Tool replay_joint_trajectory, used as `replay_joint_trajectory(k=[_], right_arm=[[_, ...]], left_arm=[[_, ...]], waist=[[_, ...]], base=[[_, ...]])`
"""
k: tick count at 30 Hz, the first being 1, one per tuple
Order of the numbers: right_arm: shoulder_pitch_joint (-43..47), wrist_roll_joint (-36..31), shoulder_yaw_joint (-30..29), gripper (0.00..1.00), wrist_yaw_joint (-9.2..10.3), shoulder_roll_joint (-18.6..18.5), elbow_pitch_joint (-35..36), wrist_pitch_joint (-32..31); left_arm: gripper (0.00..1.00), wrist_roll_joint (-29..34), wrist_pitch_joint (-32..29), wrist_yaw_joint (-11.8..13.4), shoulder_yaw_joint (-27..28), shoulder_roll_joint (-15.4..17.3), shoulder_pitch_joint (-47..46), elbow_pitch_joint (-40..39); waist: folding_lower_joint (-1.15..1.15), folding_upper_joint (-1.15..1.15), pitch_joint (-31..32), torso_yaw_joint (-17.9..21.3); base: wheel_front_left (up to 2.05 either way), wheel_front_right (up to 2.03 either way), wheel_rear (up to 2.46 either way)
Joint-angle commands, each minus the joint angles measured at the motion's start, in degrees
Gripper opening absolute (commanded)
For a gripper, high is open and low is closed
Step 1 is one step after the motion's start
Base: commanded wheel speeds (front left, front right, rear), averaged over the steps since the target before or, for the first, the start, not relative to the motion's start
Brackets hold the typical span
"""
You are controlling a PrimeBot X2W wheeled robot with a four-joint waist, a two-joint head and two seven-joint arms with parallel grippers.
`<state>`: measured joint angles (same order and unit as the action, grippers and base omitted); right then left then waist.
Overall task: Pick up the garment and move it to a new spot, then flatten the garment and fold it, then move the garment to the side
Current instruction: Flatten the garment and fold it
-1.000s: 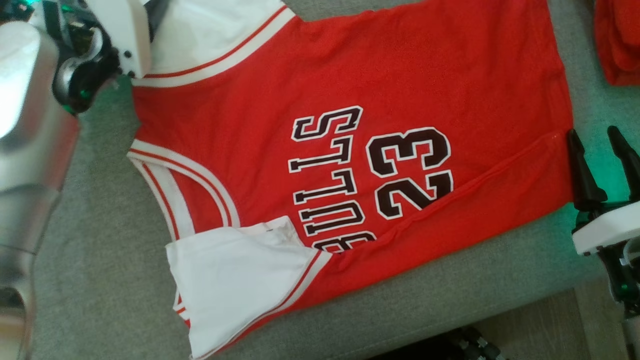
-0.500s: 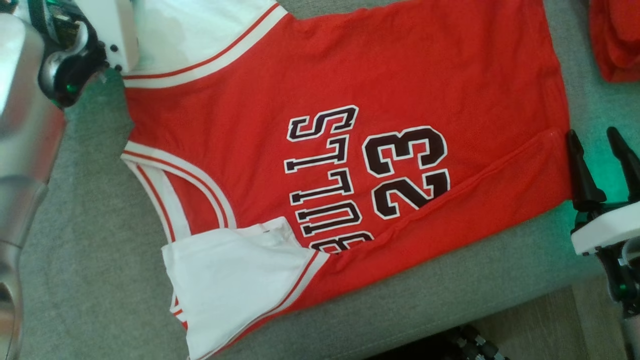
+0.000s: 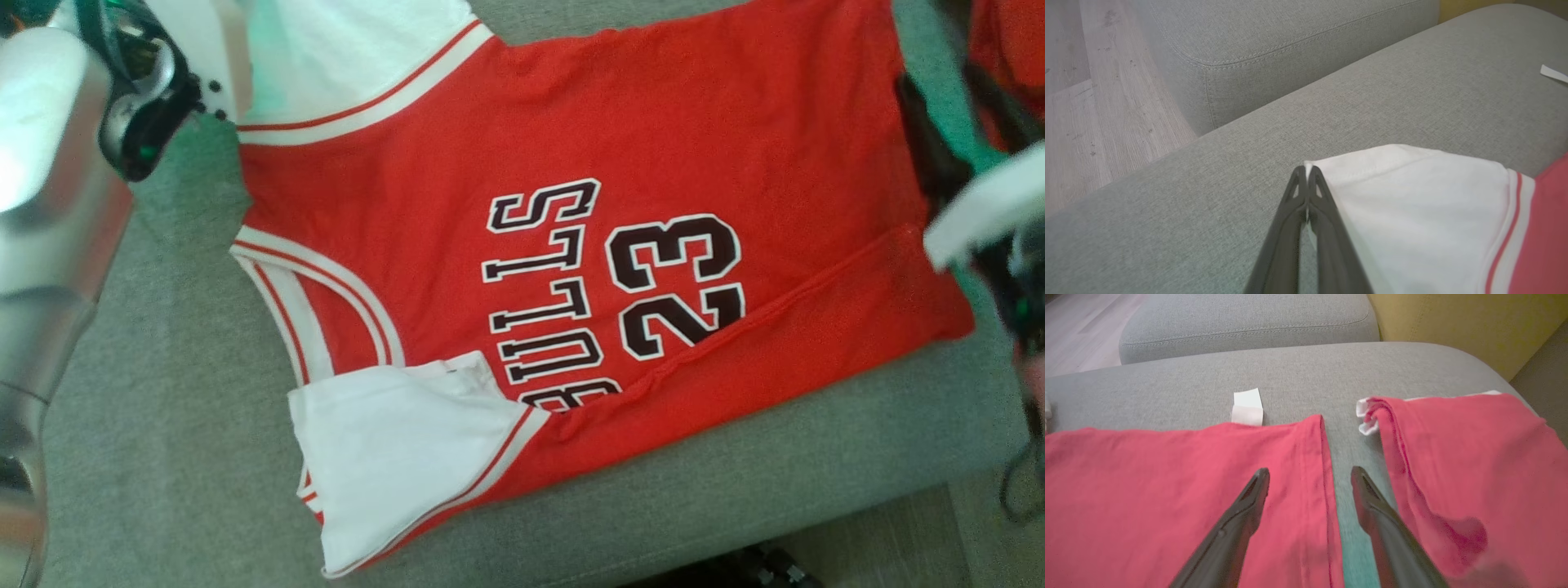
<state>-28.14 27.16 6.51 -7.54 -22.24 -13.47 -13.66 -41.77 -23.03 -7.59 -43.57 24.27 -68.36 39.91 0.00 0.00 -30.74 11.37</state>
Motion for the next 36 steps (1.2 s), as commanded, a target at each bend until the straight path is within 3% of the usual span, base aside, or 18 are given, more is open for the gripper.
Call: replay_joint_trajectory(k=[1, 11, 24, 25, 26, 27, 29, 31, 36], right_arm=[[-3.2, 1.0, 1.7, 1.00, 0.05, -1.3, -1.0, -1.8], [-19.7, 1.6, 6.2, 1.00, 0.05, -0.3, -19.7, -4.5], [-27.0, 3.6, 11.1, 1.00, 0.05, -0.3, -30.1, -1.3], [-27.3, 3.9, 11.5, 0.92, 0.05, -0.4, -30.6, -1.0], [-27.6, 4.1, 11.9, 0.78, 0.05, -0.5, -31.0, -0.8], [-27.9, 4.3, 12.3, 0.64, 0.05, -0.6, -31.4, -0.6], [-28.6, 4.9, 13.5, 0.23, 0.05, -0.9, -32.5, 0.0], [-29.0, 5.1, 14.2, 0.01, 0.05, -1.1, -33.2, 0.2], [-30.2, 5.4, 15.3, 0.00, 0.05, -1.9, -34.4, 2.5]], left_arm=[[0.00, -0.7, 0.7, 0.1, 0.7, 1.7, -3.3, -1.9], [0.00, -2.5, 2.4, 0.1, -4.1, 2.7, -5.2, -4.8], [0.00, -4.2, 3.7, 0.1, -6.5, 3.3, -6.4, -5.2], [0.00, -4.3, 3.8, 0.1, -6.7, 3.3, -6.5, -5.1], [0.00, -4.4, 3.9, 0.1, -6.8, 3.3, -6.5, -5.0], [0.00, -4.5, 4.0, 0.1, -6.9, 3.3, -6.6, -4.8], [0.00, -4.8, 4.3, 0.1, -7.2, 3.4, -6.7, -4.3], [0.00, -5.0, 4.4, 0.1, -7.4, 3.5, -6.8, -4.0], [0.00, -3.9, 6.6, 0.1, -7.9, 3.9, -7.5, -3.5]], waist=[[0.00, 0.00, 0.1, -0.6], [0.00, 0.00, -0.9, -3.2], [0.00, 0.00, -1.5, -4.6], [0.00, 0.00, -1.5, -4.7], [0.00, 0.00, -1.5, -4.7], [0.00, 0.00, -1.5, -4.8], [0.00, 0.00, -1.5, -4.8], [0.00, 0.00, -1.5, -4.8], [0.00, 0.00, -1.5, -4.8]], base=[[0.00, 0.00, 0.00], [0.00, 0.00, 0.00], [0.00, 0.00, 0.00], [0.00, 0.00, 0.00], [0.00, 0.00, 0.00], [0.00, 0.00, 0.00], [0.00, 0.00, 0.00], [0.00, 0.00, 0.00], [0.00, 0.00, 0.00]])
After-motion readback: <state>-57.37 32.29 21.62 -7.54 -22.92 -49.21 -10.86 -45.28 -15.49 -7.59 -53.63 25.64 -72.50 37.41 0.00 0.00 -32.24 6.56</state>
